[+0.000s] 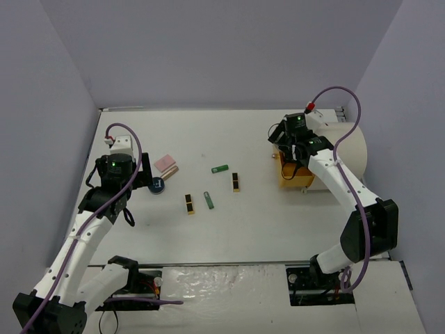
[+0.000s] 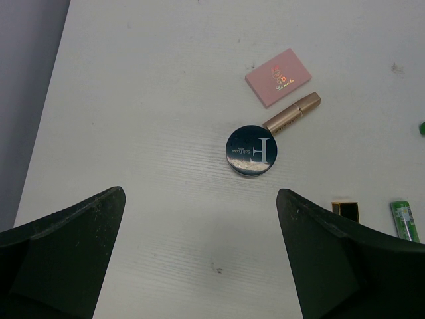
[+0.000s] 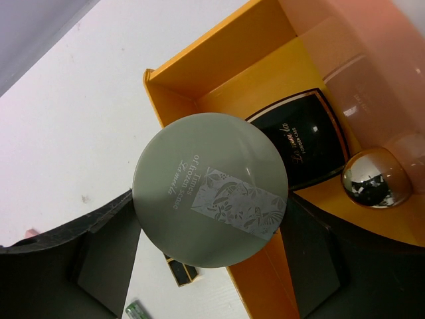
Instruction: Organize the makeup
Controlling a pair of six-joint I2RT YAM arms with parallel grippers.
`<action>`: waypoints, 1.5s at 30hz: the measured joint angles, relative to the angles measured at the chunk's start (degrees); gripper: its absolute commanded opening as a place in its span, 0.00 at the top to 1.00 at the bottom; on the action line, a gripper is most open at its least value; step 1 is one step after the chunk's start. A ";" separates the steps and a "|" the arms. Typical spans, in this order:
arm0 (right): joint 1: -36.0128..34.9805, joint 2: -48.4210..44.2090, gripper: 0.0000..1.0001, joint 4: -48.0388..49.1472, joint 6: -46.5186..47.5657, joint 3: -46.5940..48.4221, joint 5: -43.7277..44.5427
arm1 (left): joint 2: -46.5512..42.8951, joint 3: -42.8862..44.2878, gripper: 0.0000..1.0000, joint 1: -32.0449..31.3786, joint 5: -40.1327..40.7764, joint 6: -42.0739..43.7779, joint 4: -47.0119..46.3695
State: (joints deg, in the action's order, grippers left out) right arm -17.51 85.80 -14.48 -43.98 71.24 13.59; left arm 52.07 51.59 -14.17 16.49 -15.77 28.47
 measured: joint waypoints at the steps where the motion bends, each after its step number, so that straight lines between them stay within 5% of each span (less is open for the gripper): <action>1: 0.13 -0.05 0.53 0.04 -0.29 -0.07 0.09 | 0.00 0.01 0.03 0.00 0.00 0.00 0.00; 24: 2.17 -1.25 0.12 0.59 -4.24 -1.06 -0.73 | 0.00 0.02 0.03 0.00 -0.02 -0.05 0.00; 45: -0.89 -1.71 0.08 -0.14 -0.11 3.58 0.91 | 0.01 0.00 0.03 0.00 -0.08 -0.56 -0.01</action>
State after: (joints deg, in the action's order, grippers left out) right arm -18.40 84.08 -14.62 -44.09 74.82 14.50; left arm 52.09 51.59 -14.17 16.41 -16.33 28.46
